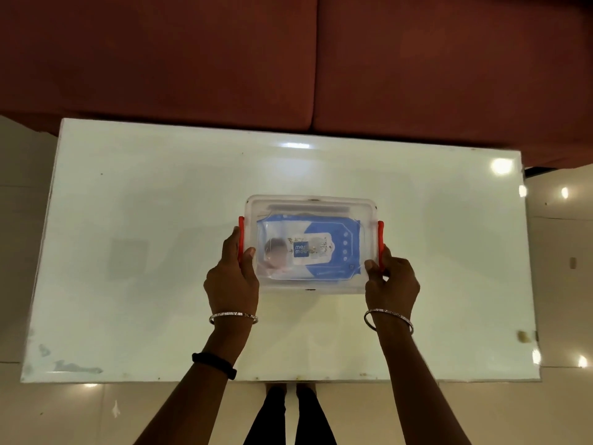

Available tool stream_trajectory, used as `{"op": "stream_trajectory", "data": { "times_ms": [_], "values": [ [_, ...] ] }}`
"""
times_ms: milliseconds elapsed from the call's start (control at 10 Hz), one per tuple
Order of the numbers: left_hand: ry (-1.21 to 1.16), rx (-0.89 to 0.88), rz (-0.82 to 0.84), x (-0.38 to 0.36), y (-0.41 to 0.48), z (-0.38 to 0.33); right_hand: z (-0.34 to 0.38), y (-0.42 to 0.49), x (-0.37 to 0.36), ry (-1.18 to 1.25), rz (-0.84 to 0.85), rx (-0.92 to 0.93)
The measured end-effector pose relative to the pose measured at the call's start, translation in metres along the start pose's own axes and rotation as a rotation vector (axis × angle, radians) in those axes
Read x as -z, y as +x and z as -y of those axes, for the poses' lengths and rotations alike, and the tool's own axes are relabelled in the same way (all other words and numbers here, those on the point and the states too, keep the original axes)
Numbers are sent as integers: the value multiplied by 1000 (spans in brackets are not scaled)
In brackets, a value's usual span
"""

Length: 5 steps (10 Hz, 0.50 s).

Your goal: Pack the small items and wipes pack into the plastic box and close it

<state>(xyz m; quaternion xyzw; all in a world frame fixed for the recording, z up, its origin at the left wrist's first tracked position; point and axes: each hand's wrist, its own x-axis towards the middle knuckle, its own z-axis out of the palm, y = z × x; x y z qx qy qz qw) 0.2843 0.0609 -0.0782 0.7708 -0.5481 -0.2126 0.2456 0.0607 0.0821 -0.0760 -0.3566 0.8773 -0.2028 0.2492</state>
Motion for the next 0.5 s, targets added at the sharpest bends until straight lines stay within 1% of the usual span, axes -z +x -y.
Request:
{"op": "stream_trajectory", "data": {
  "times_ms": [100, 200, 300, 400, 500],
  "values": [
    [130, 57, 81, 7, 2, -9, 7, 0, 7, 2, 66, -55],
    [464, 65, 312, 19, 9, -16, 20, 0, 18, -79, 207, -130],
    [650, -2, 463, 38, 13, -32, 38, -1, 36, -339, 449, -158],
    [758, -107, 590, 67, 16, -56, 65, -12, 59, -460, 561, -108],
    [729, -159, 798, 100, 17, -82, 90, -20, 78, -458, 577, 7]
  ]
}}
